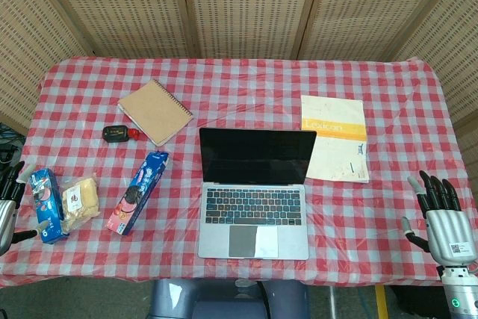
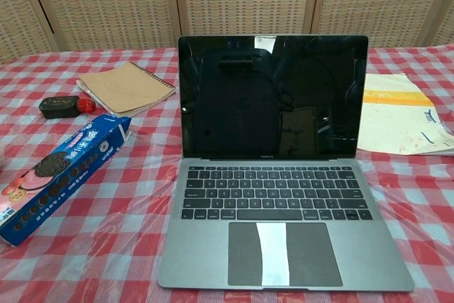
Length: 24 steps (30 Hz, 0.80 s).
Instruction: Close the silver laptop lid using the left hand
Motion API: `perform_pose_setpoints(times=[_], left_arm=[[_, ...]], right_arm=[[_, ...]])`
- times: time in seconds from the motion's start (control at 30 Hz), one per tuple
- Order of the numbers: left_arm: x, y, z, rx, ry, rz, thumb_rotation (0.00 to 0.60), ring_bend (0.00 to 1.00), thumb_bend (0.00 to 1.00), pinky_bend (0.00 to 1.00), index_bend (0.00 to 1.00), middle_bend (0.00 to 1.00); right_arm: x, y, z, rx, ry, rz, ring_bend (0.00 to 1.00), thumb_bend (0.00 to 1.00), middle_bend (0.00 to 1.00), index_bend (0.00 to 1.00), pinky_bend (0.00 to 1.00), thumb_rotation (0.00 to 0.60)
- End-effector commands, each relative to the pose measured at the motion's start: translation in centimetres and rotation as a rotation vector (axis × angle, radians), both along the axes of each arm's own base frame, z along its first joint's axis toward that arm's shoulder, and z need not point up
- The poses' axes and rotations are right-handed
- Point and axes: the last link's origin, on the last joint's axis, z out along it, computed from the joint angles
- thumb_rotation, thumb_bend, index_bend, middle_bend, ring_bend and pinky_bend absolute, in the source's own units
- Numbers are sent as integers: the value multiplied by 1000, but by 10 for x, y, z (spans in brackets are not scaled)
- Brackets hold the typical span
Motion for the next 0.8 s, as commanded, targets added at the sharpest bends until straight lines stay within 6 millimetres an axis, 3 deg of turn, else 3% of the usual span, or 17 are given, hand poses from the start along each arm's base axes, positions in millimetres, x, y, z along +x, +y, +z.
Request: perform_pose_setpoints(times=[0.03, 0.8], left_arm=[[0, 0, 0, -1, -1, -2, 600, 0, 0, 0, 0, 0], [3, -1, -5, -24, -3, -13, 600, 0, 0, 0, 0, 0]], right_arm=[[0, 0, 0, 0, 0, 1, 0, 620, 0, 0, 0, 600], [1, 2, 1, -14, -10, 12, 0, 655, 0, 0, 0, 600]])
